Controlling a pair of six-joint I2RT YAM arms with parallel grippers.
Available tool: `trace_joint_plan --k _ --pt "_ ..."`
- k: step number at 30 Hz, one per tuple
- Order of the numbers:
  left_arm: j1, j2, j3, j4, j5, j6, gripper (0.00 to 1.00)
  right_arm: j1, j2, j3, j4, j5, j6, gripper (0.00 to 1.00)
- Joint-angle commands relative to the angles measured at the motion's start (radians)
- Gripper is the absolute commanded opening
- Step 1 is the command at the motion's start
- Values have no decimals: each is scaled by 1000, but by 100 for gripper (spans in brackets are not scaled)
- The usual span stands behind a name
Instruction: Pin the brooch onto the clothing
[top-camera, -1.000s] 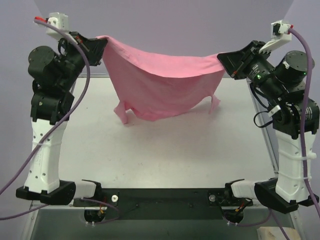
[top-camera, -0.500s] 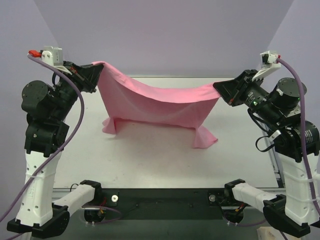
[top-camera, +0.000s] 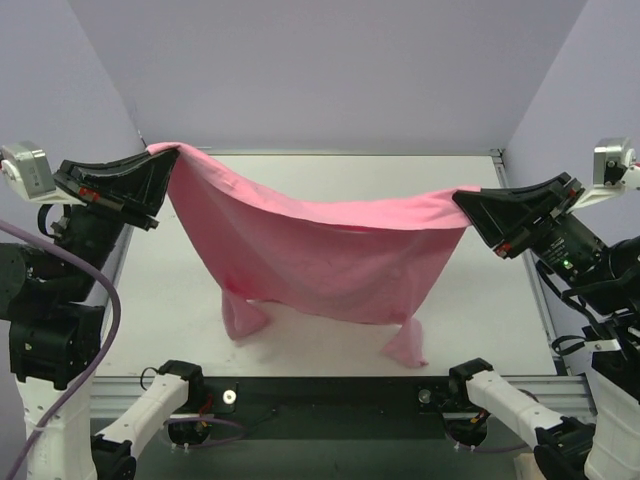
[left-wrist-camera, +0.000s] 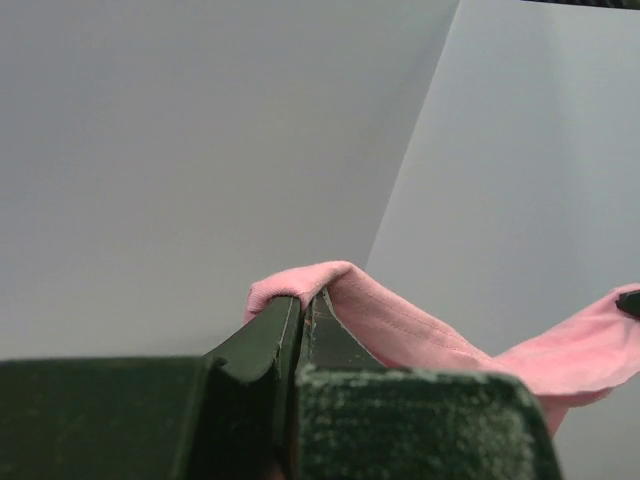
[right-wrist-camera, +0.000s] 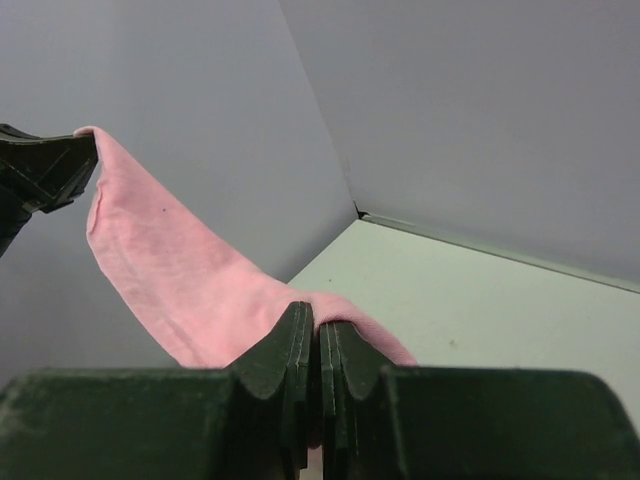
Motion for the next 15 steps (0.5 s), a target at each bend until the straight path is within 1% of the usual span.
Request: trace_joint_plan --k 1,7,9,13,14,15 --pt "5 53 16 62 4 -19 0 6 36 2 70 -6 10 0" --pt "3 147 23 39 -16 3 0 -5 105 -1 42 93 -32 0" --pt "3 190 31 29 -34 18 0 -31 137 8 31 110 -41 0" --pt "3 277 25 59 -39 23 0 -77 217 12 31 147 -43 0" --pt "5 297 25 68 -39 23 0 -80 261 13 34 164 -44 0" --pt "5 332 17 103 -41 23 0 -91 286 15 39 163 -44 0"
